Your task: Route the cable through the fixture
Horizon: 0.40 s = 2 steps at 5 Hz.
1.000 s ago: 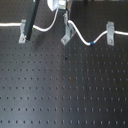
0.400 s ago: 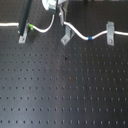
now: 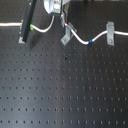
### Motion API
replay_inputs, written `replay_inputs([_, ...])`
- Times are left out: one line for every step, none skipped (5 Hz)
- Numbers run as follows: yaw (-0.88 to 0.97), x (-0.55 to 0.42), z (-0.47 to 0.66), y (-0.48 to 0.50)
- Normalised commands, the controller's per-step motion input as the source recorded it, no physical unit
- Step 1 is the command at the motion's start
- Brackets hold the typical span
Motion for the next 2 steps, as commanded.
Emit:
replay_inputs([-0.32, -0.377, 0.01, -0.261])
replay_inputs([-0.06, -0.224, -0.08, -0.052])
